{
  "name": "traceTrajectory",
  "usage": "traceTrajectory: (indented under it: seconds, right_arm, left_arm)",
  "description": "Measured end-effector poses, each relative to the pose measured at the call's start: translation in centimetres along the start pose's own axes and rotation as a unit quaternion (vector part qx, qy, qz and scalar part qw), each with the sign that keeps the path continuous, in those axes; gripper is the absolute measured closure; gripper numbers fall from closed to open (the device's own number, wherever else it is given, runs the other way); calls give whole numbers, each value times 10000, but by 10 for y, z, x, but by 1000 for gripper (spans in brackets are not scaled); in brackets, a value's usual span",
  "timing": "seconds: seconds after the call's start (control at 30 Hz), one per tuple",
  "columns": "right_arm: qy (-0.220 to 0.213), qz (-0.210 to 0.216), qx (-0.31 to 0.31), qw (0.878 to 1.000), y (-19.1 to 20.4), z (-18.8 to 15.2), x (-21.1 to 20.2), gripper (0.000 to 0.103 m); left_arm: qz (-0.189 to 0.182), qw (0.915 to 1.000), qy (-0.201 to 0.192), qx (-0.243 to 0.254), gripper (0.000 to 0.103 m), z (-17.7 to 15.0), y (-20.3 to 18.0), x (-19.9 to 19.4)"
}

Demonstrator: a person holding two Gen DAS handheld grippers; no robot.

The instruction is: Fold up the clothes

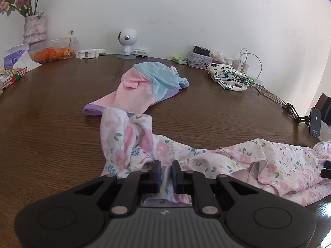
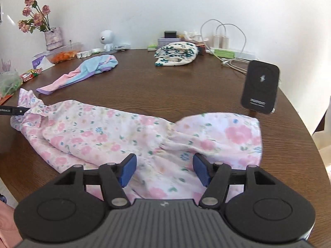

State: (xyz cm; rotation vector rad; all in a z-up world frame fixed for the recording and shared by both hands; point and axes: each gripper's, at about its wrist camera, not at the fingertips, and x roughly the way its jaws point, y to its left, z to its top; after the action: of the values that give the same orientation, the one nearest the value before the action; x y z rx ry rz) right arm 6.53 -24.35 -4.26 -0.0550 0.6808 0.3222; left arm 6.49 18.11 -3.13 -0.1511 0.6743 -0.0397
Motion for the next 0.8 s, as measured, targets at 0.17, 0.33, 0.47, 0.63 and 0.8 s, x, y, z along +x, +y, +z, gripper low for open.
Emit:
traceTrajectory:
  seconds: [0.17, 0.33, 0.47, 0.63, 0.8]
  right_arm:
    - [-13, 135, -33, 9999, -26, -8, 3, 41]
    - [-113, 288, -200, 9993, -39, -9, 6, 39]
    - [-195, 374, -366, 9984, -41, -11, 5, 37]
    - [-254, 350, -466, 9980, -42, -14, 3, 35]
    - [-280, 350, -321, 9985, -43, -15, 0, 32]
  left_arm:
    - [92, 9999, -2, -61, 92, -4, -1, -4]
    - [191, 9998, -16, -75, 92, -5, -3, -5]
    - [214, 9997, -13, -96, 92, -5, -4, -4]
    - [266, 9996, -25, -110, 92, -5, -5, -4]
    - [286, 9996, -51, -46, 92, -6, -7, -5]
